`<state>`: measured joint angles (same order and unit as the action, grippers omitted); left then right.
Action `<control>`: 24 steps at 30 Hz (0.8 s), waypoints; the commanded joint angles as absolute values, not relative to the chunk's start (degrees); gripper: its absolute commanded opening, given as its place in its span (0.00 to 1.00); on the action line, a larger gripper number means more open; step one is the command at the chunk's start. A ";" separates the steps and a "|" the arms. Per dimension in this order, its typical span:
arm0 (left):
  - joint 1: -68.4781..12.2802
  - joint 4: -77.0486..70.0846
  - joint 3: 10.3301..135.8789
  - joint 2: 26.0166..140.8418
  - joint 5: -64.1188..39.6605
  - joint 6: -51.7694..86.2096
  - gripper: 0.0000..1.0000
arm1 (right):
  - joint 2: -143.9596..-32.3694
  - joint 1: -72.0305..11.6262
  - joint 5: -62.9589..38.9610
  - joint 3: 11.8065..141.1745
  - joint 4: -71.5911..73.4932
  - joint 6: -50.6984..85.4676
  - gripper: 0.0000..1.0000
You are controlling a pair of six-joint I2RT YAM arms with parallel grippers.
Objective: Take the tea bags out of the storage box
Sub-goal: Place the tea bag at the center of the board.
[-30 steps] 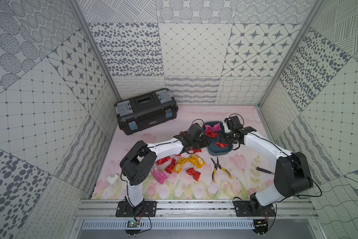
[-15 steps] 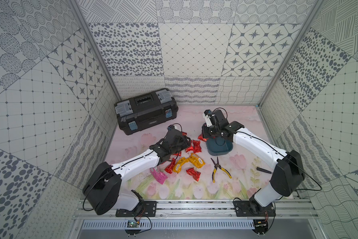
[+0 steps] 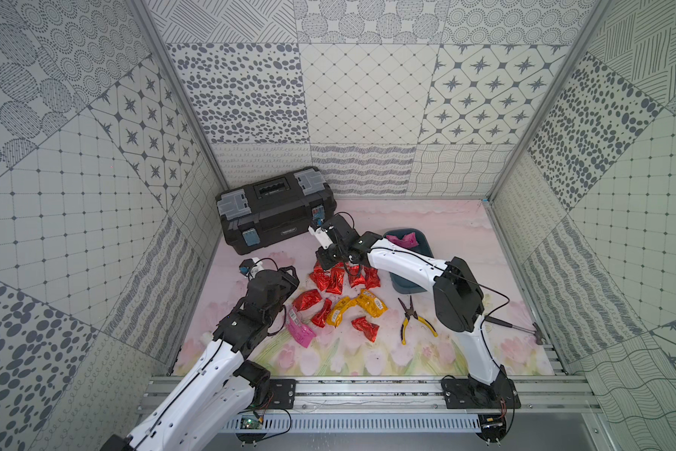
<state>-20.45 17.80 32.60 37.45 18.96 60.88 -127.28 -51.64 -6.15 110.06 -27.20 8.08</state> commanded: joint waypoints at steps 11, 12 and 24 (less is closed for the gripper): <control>-18.15 37.99 32.34 22.72 28.44 60.09 0.46 | -150.39 -56.41 -7.08 140.83 -33.03 4.57 0.00; -18.19 37.96 32.52 22.75 28.40 59.96 0.46 | -151.65 -56.42 -7.38 142.44 -33.93 4.89 0.00; -18.19 29.84 35.48 30.43 18.44 54.63 0.47 | -140.69 -55.31 -6.55 136.26 -36.04 6.91 0.37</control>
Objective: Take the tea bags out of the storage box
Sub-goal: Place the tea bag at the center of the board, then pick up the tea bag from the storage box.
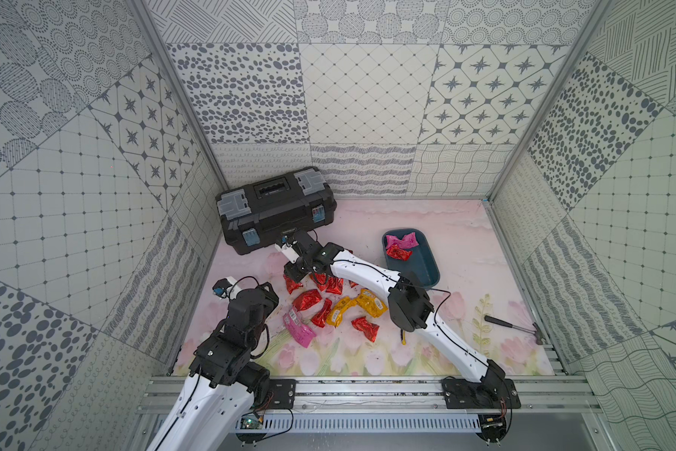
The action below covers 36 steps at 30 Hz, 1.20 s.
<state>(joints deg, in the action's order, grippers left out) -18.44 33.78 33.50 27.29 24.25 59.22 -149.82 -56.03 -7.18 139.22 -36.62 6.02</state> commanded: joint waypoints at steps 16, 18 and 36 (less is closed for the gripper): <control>-27.21 11.82 45.82 53.93 2.02 47.44 0.49 | -90.80 -29.11 -6.71 71.32 -23.63 28.49 0.38; -31.24 10.54 49.58 59.27 2.57 45.71 0.50 | -87.88 -25.31 -8.32 67.36 -23.94 28.66 0.38; -48.29 17.03 90.12 105.70 3.83 39.65 0.56 | -80.25 -7.47 -8.44 57.17 -28.12 19.10 0.49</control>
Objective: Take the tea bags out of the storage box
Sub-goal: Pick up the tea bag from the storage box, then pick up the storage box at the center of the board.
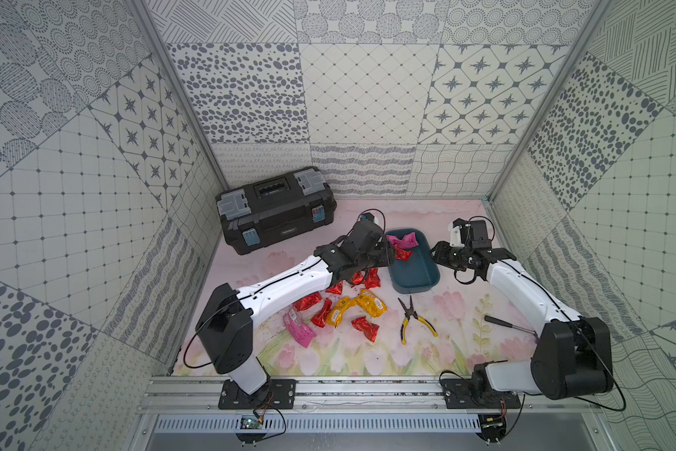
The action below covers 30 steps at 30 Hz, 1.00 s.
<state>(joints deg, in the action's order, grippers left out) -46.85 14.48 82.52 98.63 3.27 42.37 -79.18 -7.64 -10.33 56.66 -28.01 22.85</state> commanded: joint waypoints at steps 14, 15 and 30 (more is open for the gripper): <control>-48.34 22.01 102.42 120.38 5.46 48.59 0.60 | -98.12 -8.17 -4.85 67.90 -28.39 13.73 0.47; -48.19 22.22 103.52 121.48 5.76 48.66 0.60 | -98.63 -8.18 -4.16 68.01 -28.39 13.45 0.46; -47.11 35.59 120.86 134.80 10.23 55.89 0.53 | -96.96 -8.77 -2.02 63.37 -26.98 12.72 0.30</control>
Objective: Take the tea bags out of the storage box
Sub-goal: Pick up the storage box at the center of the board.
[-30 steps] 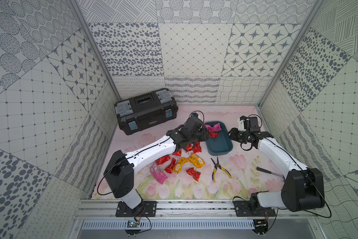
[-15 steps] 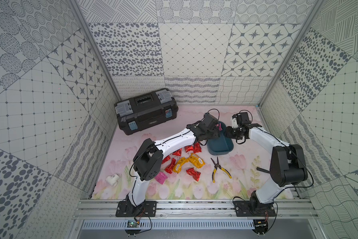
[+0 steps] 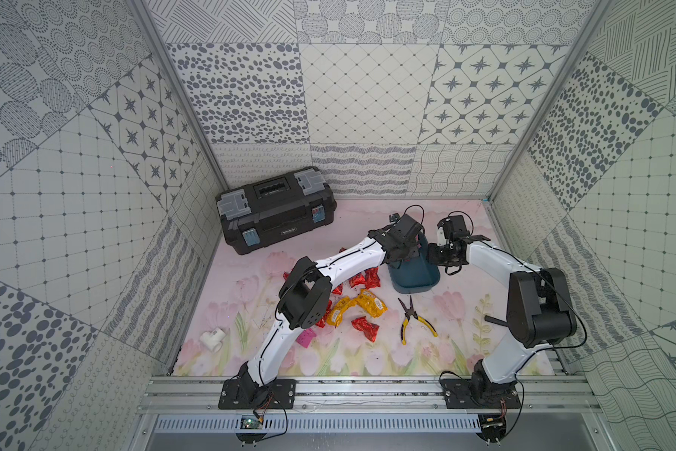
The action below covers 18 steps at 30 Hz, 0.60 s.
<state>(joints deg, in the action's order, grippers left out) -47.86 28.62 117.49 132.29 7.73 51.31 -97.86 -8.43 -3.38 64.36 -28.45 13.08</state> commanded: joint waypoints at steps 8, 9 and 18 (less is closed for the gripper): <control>-47.12 35.22 121.11 135.26 9.39 56.09 0.53 | -92.26 -10.68 -0.62 58.60 -25.09 15.30 0.12; -47.16 35.16 121.08 135.41 8.87 56.00 0.53 | -91.38 -11.48 0.33 57.47 -24.66 15.92 0.11; -47.11 34.27 121.02 136.04 6.64 54.98 0.55 | -83.30 -14.37 5.63 49.37 -18.84 19.99 0.00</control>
<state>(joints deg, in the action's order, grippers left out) -47.83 32.58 120.31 135.72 7.88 55.27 -86.89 -13.82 2.85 51.09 -23.57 18.13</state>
